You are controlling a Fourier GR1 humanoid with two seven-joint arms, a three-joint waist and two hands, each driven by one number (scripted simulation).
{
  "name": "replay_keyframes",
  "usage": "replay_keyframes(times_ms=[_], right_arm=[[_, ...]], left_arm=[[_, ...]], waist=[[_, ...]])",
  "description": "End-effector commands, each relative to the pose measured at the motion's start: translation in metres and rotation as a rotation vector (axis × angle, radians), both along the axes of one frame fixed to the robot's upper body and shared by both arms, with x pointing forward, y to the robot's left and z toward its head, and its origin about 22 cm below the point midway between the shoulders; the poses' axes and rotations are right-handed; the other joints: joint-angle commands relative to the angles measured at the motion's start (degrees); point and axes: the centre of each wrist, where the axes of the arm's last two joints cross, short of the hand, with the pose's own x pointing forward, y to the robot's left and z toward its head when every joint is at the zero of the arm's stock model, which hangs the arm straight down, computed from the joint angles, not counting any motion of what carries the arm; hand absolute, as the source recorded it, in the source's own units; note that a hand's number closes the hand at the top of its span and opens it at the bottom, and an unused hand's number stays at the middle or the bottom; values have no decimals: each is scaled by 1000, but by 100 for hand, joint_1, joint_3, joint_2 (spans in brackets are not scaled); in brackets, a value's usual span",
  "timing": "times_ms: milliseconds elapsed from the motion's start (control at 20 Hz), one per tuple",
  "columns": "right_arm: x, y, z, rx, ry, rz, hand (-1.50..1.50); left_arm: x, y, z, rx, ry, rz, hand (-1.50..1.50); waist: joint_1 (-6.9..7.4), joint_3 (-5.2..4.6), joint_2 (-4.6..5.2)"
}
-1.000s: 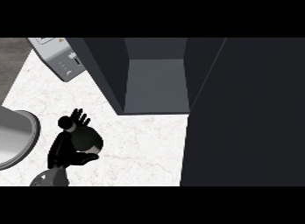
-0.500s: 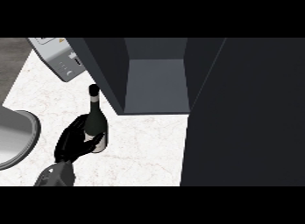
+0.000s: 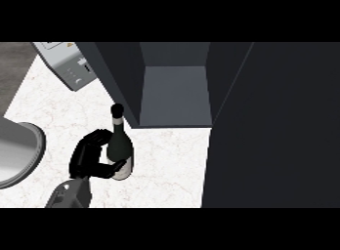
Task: Pick up the wine, place it into the cabinet and close the cabinet
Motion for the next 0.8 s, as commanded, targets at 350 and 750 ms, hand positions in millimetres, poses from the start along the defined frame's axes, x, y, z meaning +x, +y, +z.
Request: replay_keyframes(times_ms=[350, 750], right_arm=[[-30, -12, 27, 52, -63, 12, -150], [-29, -14, 18, 56, -47, 7, -150]], left_arm=[[-52, 18, 12, -91, -211, 155, 150], [-45, -17, 65, -126, -214, 75, 150]], waist=[[105, 5, -27], [44, 9, -22]])
